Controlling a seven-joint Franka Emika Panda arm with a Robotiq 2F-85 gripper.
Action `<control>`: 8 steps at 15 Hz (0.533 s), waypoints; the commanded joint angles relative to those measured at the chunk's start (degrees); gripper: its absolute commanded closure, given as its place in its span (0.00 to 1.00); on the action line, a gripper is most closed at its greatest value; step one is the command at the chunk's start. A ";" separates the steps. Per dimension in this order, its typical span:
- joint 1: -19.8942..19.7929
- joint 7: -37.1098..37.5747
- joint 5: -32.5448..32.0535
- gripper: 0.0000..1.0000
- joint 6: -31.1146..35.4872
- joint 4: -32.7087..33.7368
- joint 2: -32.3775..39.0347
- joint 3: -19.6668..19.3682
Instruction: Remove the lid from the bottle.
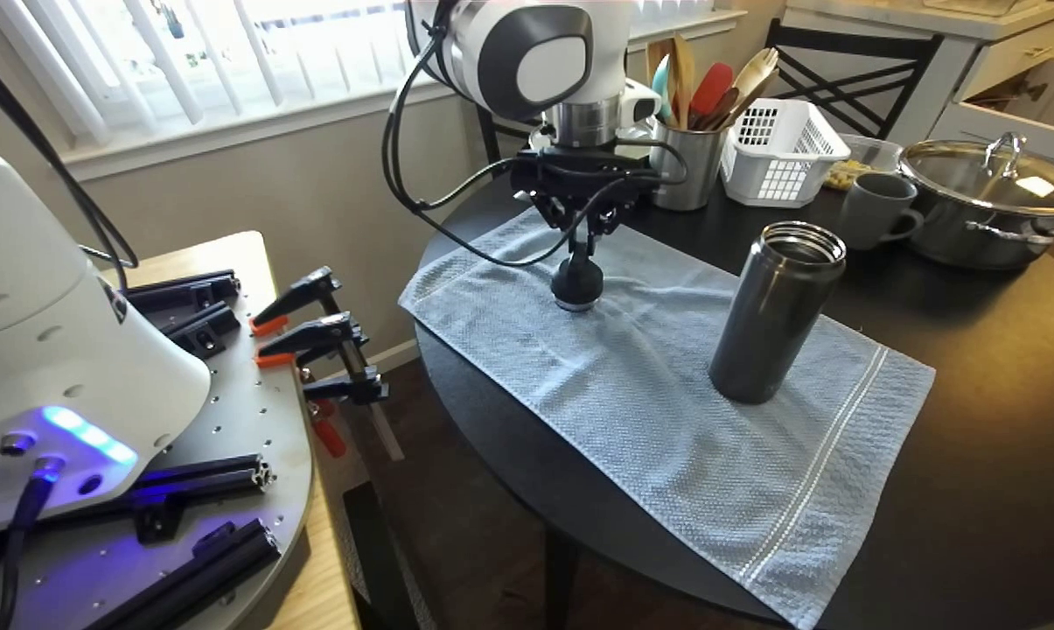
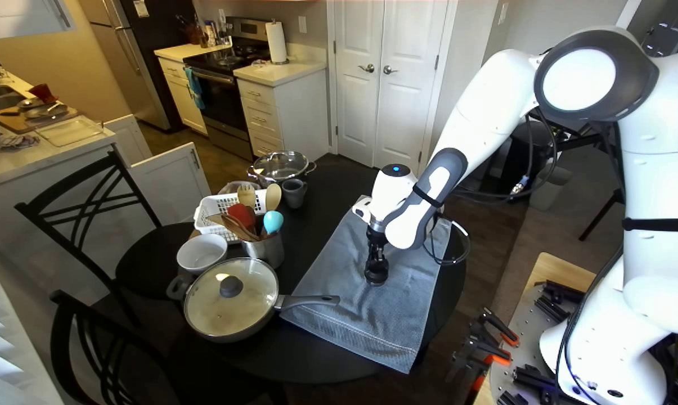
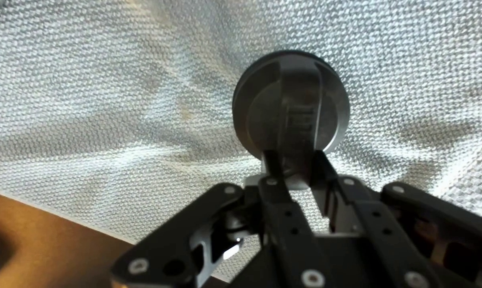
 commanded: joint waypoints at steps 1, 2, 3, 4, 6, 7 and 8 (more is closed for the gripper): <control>0.97 2.49 -2.22 0.47 -1.93 0.43 -0.48 -0.90; 1.08 2.55 -2.29 0.40 -2.02 0.50 -0.49 -1.01; 1.23 2.58 -2.37 0.34 -2.10 0.56 -0.49 -1.14; 1.47 2.66 -2.45 0.27 -2.19 0.64 -0.50 -1.37; 1.93 2.88 -2.53 0.16 -2.33 0.75 -0.63 -1.85; 1.85 2.89 -2.36 0.09 -2.49 0.77 -0.98 -1.80; 1.91 2.98 -2.33 0.03 -2.53 0.88 -1.21 -1.88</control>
